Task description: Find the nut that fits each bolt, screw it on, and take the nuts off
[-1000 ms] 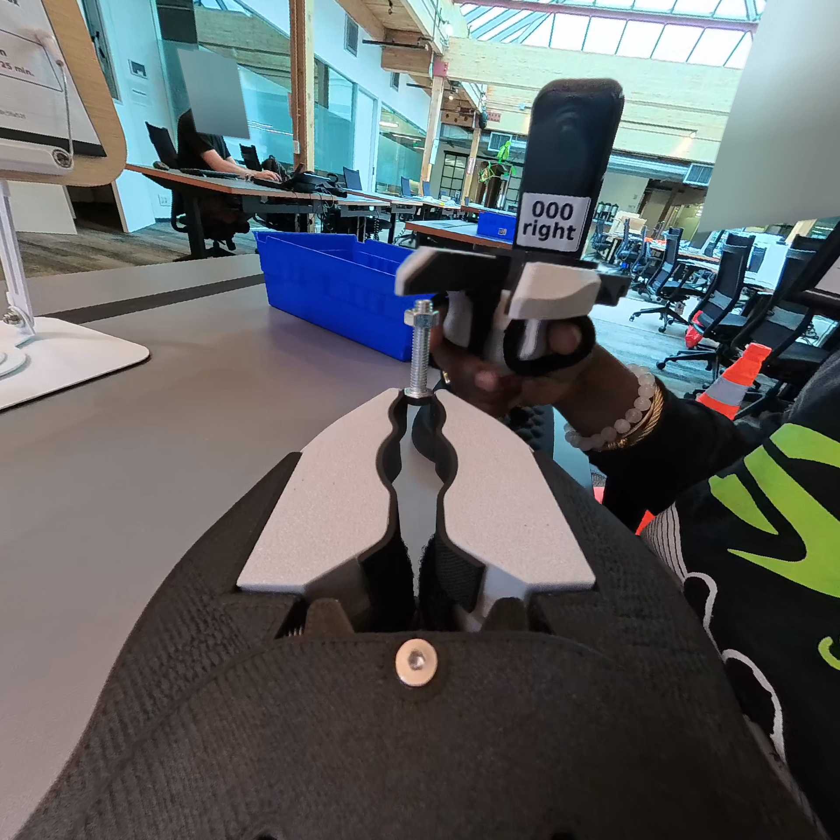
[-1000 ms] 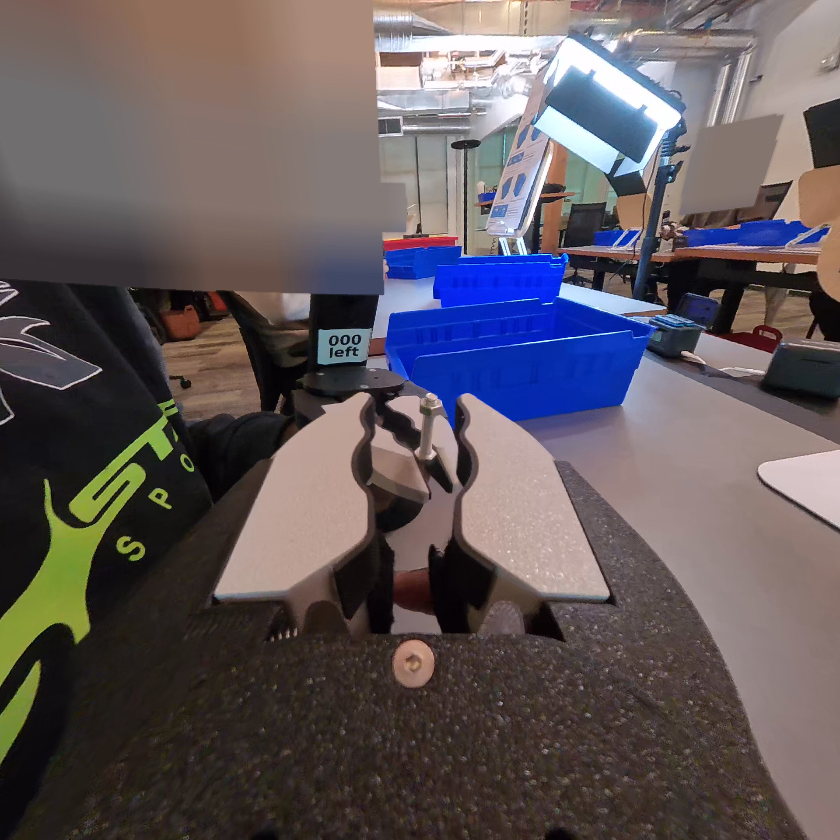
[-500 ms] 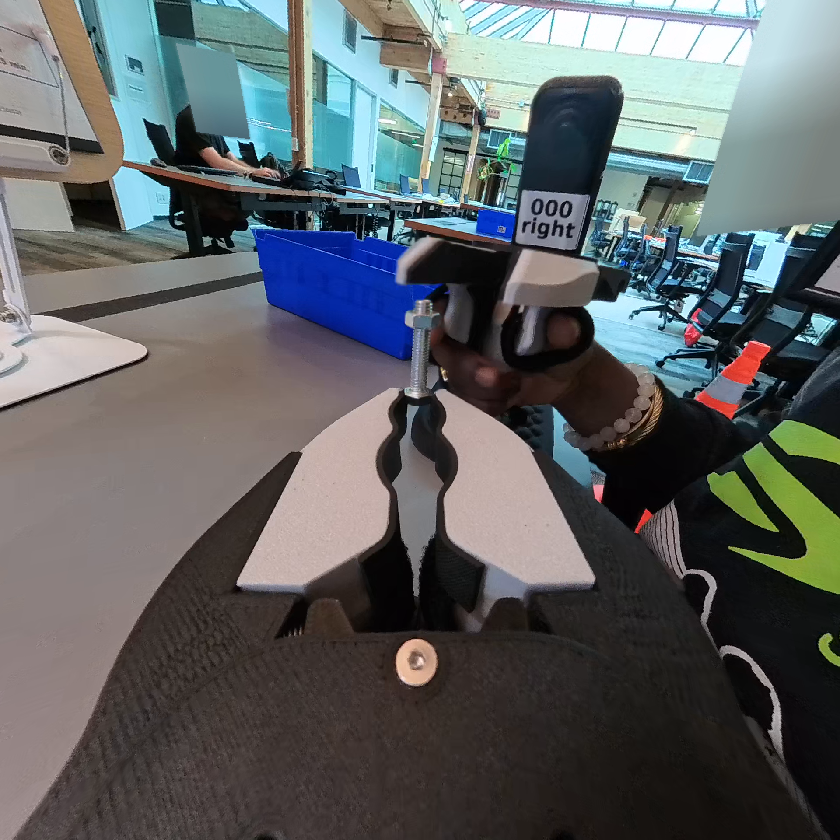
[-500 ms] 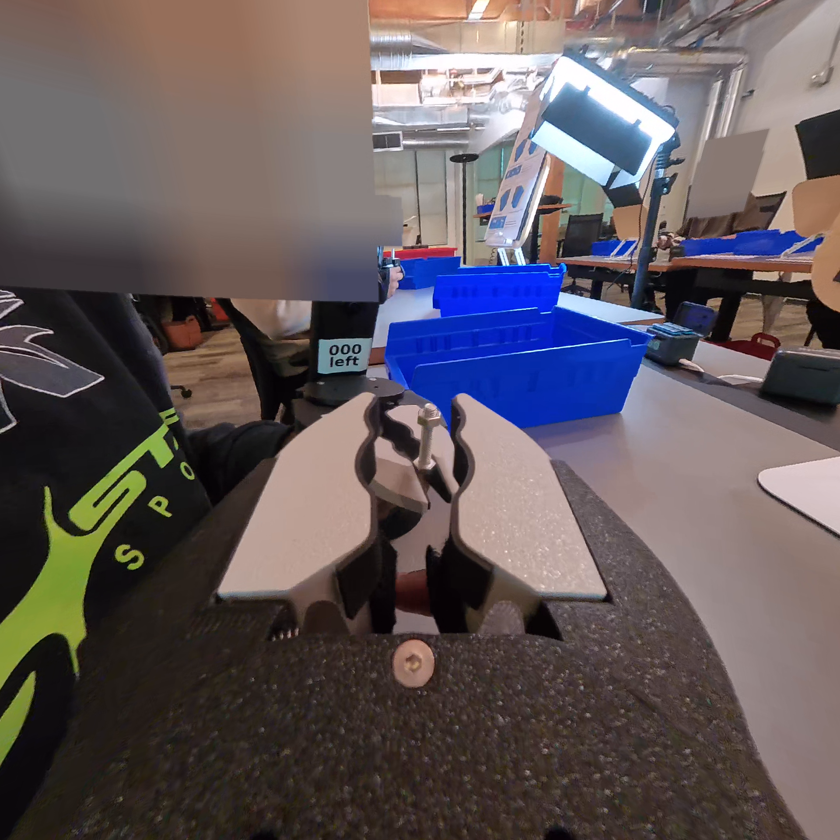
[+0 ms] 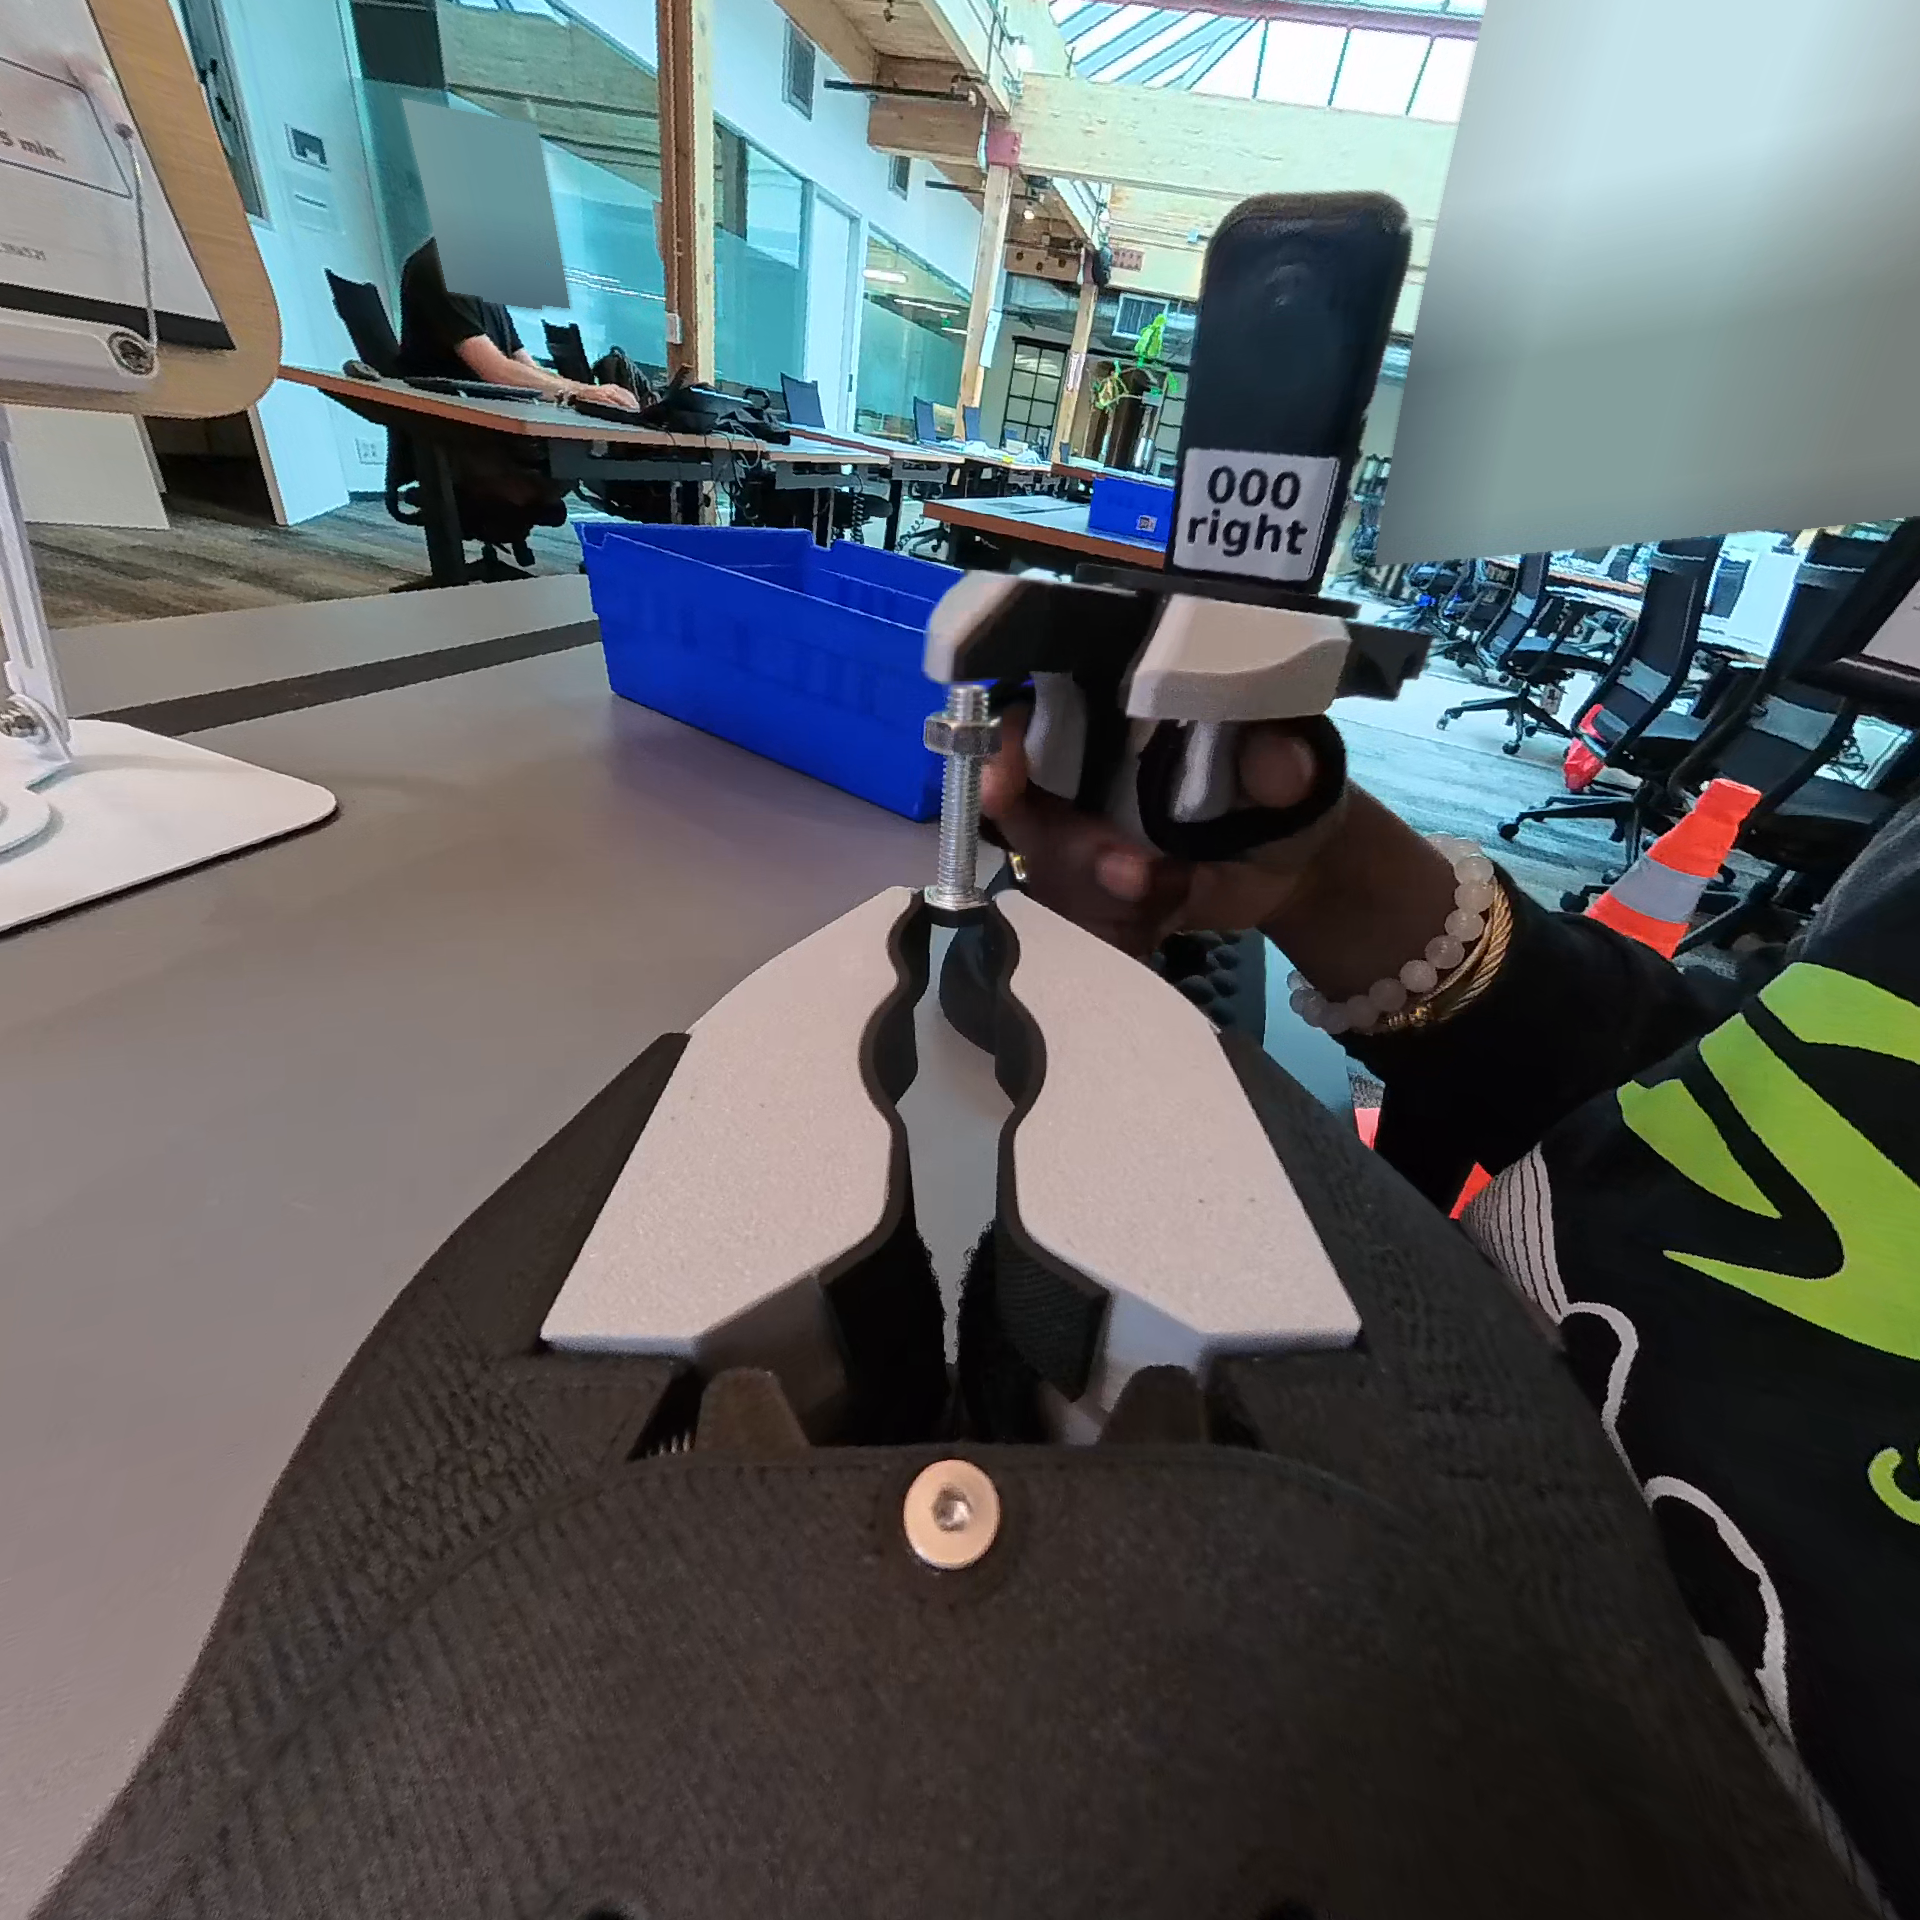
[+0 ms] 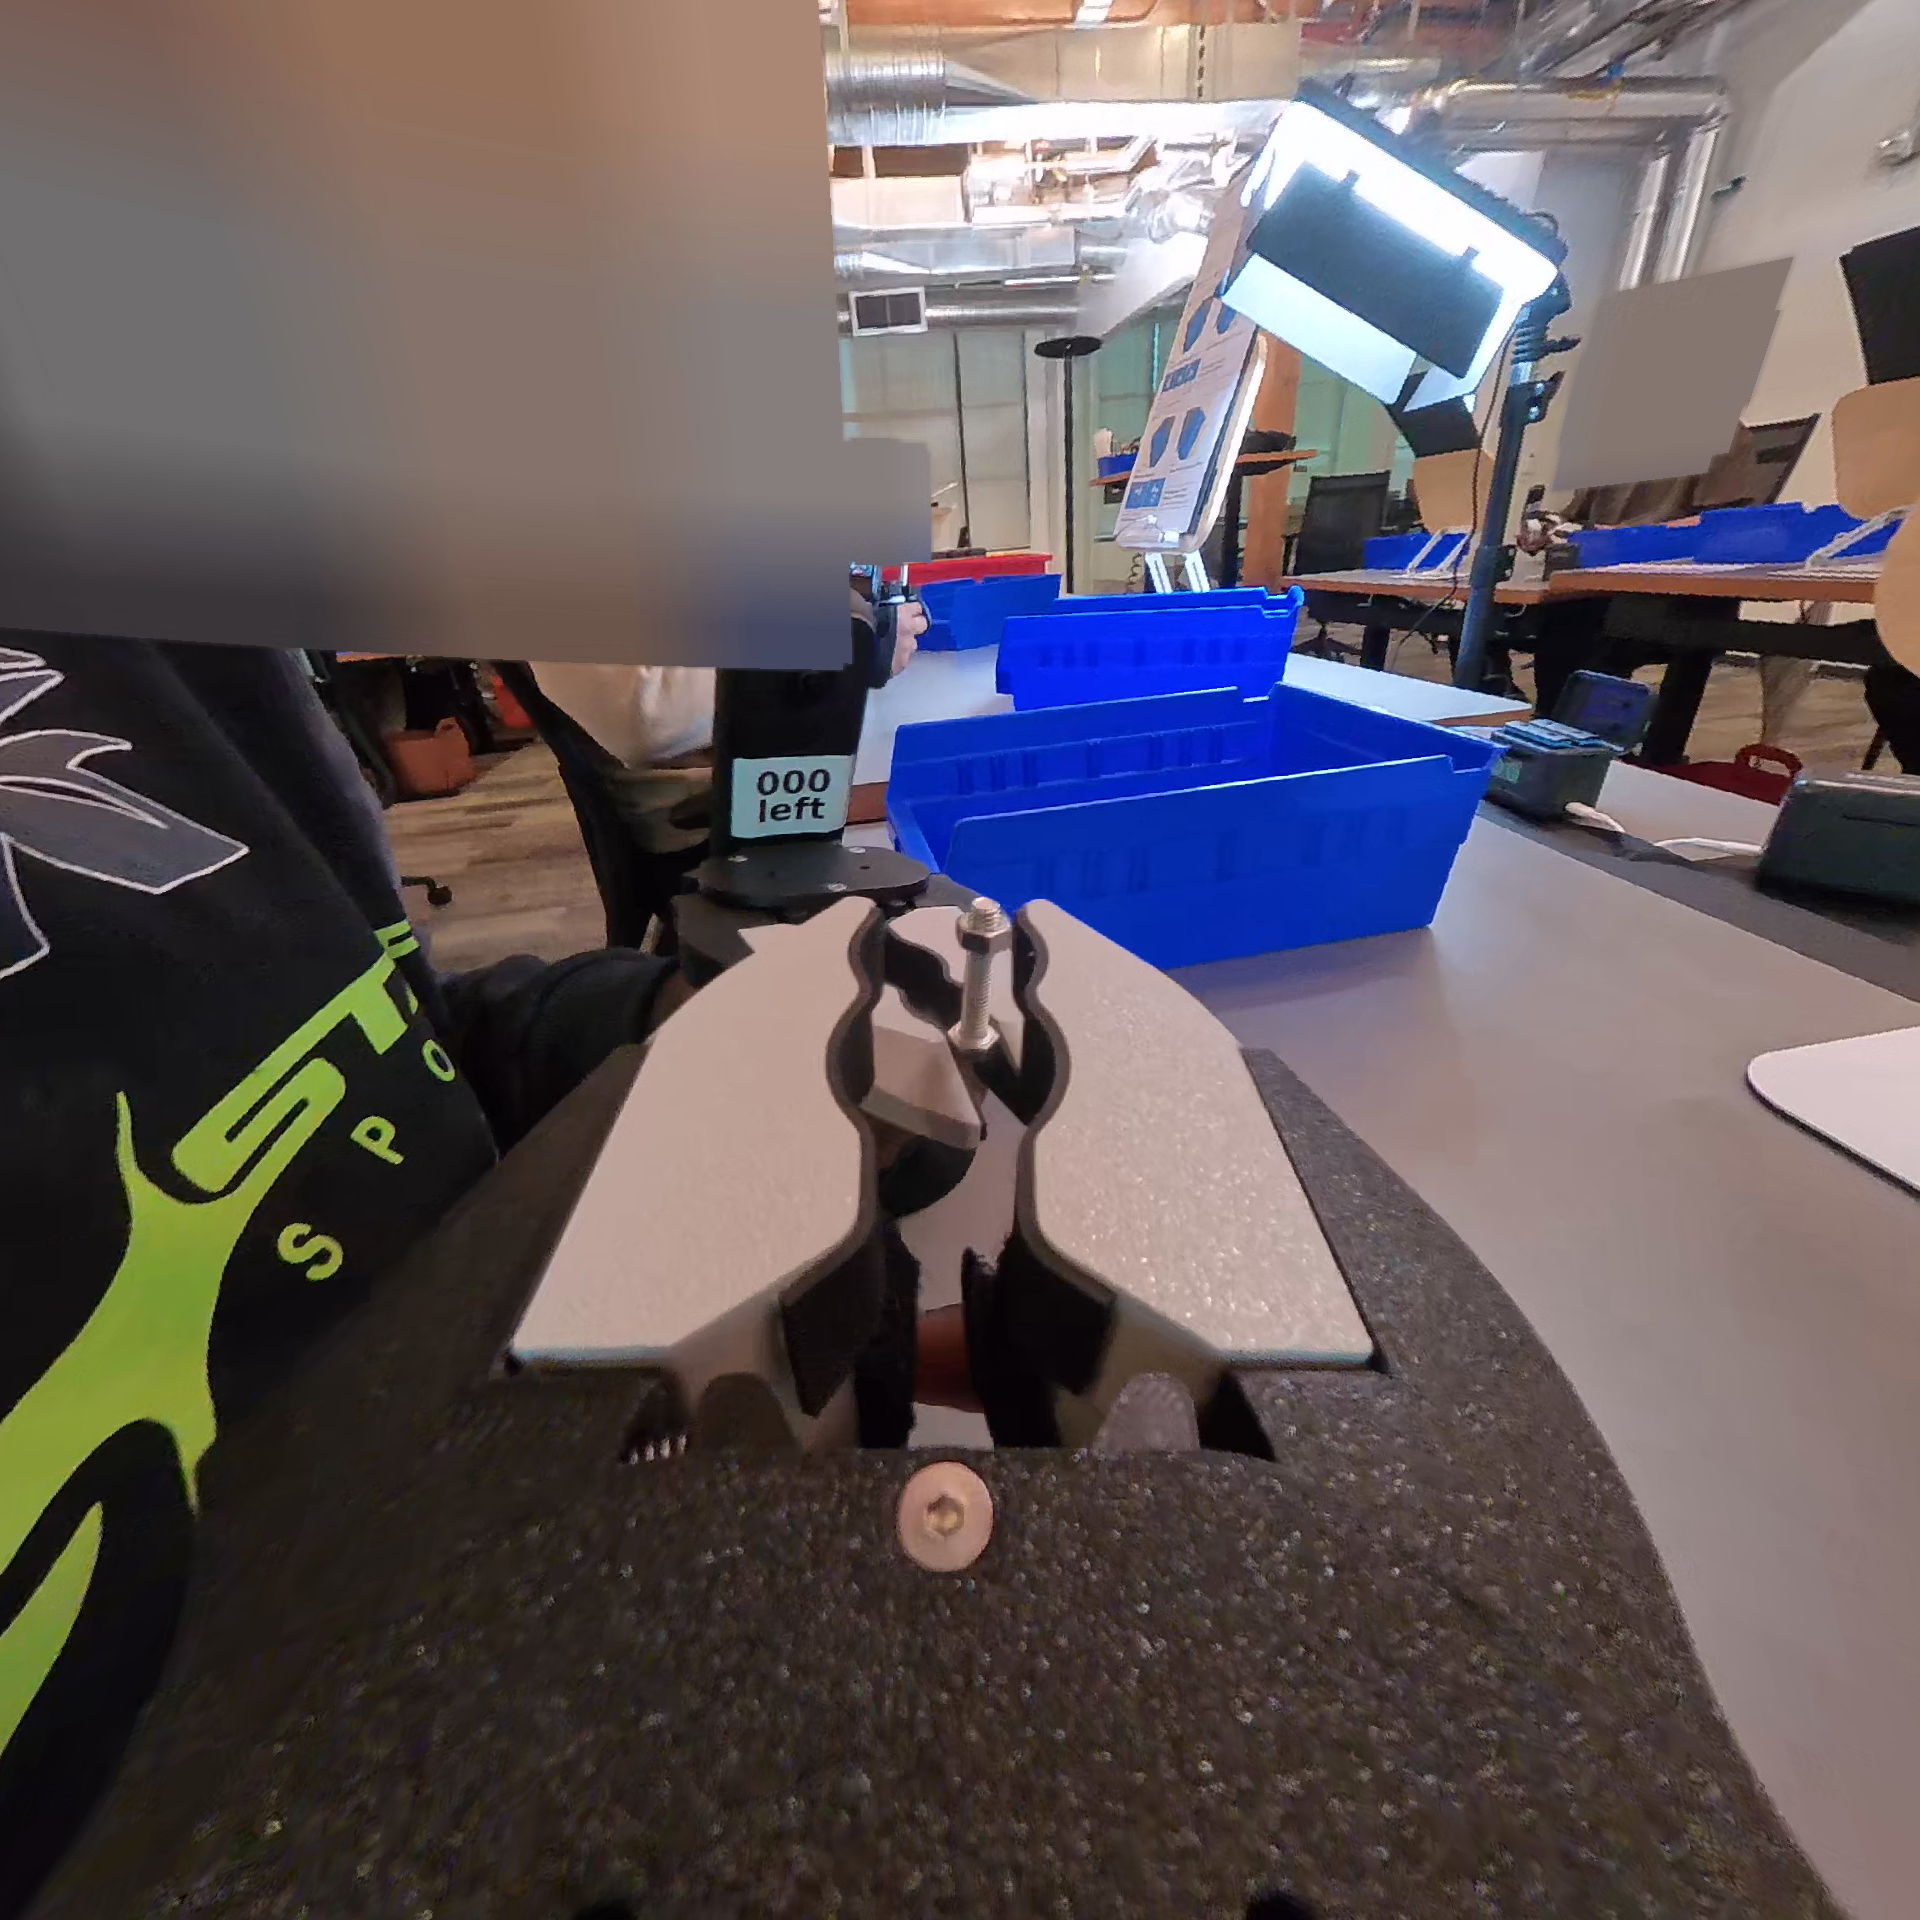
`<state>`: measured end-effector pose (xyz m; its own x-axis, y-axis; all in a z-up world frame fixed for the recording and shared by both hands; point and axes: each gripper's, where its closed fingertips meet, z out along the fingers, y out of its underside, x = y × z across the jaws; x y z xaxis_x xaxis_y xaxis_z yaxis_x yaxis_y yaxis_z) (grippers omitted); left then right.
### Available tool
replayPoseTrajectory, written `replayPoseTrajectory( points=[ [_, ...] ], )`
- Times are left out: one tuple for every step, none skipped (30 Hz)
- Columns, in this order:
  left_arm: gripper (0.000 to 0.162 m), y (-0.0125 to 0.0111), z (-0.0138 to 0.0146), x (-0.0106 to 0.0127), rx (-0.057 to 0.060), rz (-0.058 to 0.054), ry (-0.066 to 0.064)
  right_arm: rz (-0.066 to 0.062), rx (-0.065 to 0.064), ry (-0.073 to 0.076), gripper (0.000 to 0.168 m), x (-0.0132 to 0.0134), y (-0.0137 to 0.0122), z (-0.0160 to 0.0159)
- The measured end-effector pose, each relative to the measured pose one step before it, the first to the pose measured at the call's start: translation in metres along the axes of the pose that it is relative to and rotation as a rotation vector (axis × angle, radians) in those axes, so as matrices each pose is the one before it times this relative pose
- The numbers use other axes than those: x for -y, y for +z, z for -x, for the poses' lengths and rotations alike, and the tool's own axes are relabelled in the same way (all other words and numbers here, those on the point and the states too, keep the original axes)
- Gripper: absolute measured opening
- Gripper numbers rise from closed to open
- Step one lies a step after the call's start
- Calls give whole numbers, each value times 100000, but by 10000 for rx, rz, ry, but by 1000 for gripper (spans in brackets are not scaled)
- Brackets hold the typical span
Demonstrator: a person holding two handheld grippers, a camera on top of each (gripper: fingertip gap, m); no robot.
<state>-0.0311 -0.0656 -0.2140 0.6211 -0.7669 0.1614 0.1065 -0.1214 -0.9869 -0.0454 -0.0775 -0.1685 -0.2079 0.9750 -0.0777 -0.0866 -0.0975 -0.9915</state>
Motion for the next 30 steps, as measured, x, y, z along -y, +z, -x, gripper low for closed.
replayPoseTrajectory(
  points=[
    [10, 22, -42, -30, -9, 25, 23, -13, -50, 13, 30, -57, 251, -92],
    [10, 17, -30, -29, -13, 19, 17, 33, 21, -5, 35, -121, 319, 30],
    [10, 9, -18, -14, -9, 10, 8, 68, 77, -23, 38, -158, 311, 116],
    [10, -1, -18, -3, -16, 2, 3, 67, 68, -31, 40, -132, 278, 116],
    [10, 3, -25, -9, -16, 6, 3, 46, 56, -32, 40, -86, 214, 106],
    [10, 5, -9, 3, -4, 4, 5, 30, 62, -19, 40, -65, 114, 127],
    [10, 5, -13, -7, -7, 5, 3, 27, 66, -1, 40, -42, 31, 124],
    [10, -16, 26, 12, 17, -9, 0, 35, 59, 4, 37, -24, -75, 124],
    [10, -26, 22, 34, 15, -25, -9, 38, 7, 0, 35, -10, -170, 47],
    [10, -8, 15, 26, 10, -19, -5, 42, -67, -7, 34, 11, -259, -71],
    [10, -5, 6, 1, 7, -2, 5, 40, -75, -13, 32, -3, -313, -97],
    [10, -9, 16, 14, 6, -9, -6, 11, -36, -10, 28, 7, -330, -71],
    [10, -17, 36, 19, 15, -11, -22, -25, -3, 8, 24, 44, -280, -43],
    [10, 0, 8, -5, -13, -6, -27, -65, -26, 28, 22, 86, -198, -93],
    [10, 0, -4, 9, -2, 1, 0, -68, -80, 30, 22, 73, -58, -183],
    [10, 18, -31, -34, -7, 21, 23, -64, -80, 22, 23, 37, 73, -181],
    [10, 27, -38, -33, -13, 28, 26, -65, -38, 22, 27, 15, 211, -104],
    [10, 17, -25, -29, -9, 19, 16, -32, 29, 18, 32, -42, 306, 16],
    [10, 1, -10, -13, -7, 10, 7, 25, 80, 4, 35, -106, 343, 97],
    [10, 5, -11, -6, -5, 4, 2, 51, 85, -11, 37, -124, 352, 116],
    [10, -3, -14, -5, -11, 4, 0, 46, 75, -20, 39, -113, 302, 127],
    [10, 5, -3, -7, 1, 5, 2, 40, 79, -16, 40, -77, 219, 145],
    [10, 0, 23, 1, 17, -1, 1, 48, 100, -7, 39, -69, 113, 181],
    [10, -20, 52, 25, 29, -16, -14, 57, 83, -15, 38, -22, -15, 188],
    [10, -29, 33, 39, 13, -34, -22, 46, -17, -31, 37, 4, -171, 49],
    [10, -24, 8, 43, 10, -26, 1, 40, -89, -43, 35, 12, -287, -75],
    [10, -10, -4, 8, 0, -6, -3, 32, -74, -40, 33, 7, -361, -78],
    [10, 8, 38, -6, 20, 6, -3, 20, -64, -27, 31, 5, -380, -84],
    [10, 3, 12, -9, 1, 2, -18, -16, -35, -15, 27, 42, -352, -73],
    [10, -7, 27, 2, 6, -5, -24, -67, -27, 10, 24, 108, -271, -77]
  ],
)
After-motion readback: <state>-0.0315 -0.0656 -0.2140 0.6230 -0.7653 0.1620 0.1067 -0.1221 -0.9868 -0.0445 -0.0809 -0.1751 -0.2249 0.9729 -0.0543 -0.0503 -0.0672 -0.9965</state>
